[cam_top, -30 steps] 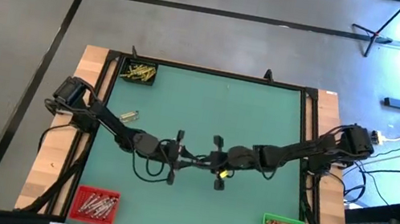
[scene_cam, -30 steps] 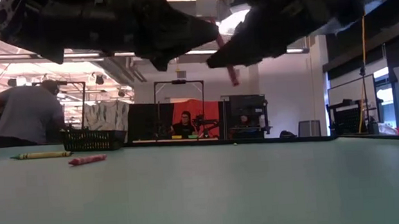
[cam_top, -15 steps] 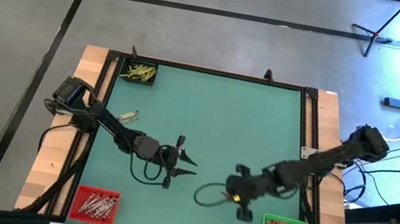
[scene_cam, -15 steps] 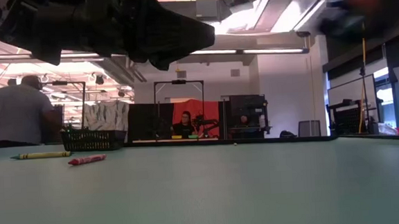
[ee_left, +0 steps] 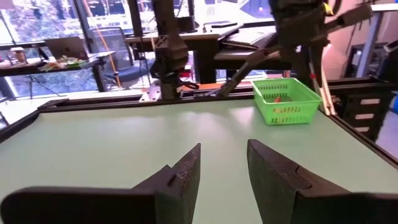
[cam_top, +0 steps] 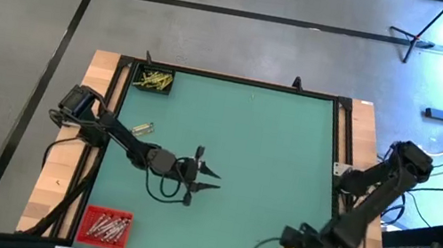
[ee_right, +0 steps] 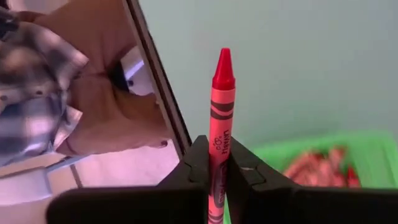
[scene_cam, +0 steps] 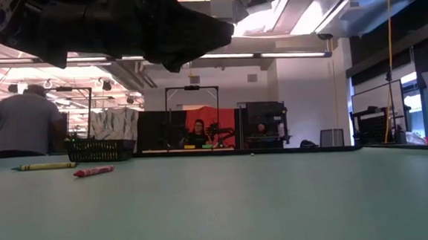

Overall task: Sort crayons
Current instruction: Put the right red crayon into the green bin, then put the red crayon into the green bin

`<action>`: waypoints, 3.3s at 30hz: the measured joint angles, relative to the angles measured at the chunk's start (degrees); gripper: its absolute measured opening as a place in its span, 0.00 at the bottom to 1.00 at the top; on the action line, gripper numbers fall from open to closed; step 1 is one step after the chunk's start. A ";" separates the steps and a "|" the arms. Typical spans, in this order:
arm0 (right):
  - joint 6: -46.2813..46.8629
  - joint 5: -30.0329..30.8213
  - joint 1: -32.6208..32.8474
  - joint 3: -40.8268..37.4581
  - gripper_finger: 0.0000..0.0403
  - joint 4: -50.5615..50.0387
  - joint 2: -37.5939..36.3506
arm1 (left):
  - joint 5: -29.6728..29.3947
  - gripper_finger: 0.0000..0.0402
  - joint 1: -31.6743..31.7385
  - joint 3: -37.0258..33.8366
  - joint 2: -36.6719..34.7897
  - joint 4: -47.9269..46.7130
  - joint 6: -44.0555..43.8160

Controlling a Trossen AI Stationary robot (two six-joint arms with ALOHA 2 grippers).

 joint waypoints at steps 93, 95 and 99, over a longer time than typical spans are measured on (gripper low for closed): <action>-45.74 57.00 -20.87 -22.10 0.35 24.81 1.42 | 3.59 0.05 4.82 9.01 -7.79 -92.56 -58.86; -45.75 56.96 -20.87 -22.10 0.35 24.85 1.42 | 2.94 0.02 4.35 8.98 -7.78 -91.92 -54.82; -45.83 56.96 -20.87 -22.10 0.36 25.05 1.42 | 0.35 0.02 2.54 9.84 -7.57 -91.81 -50.71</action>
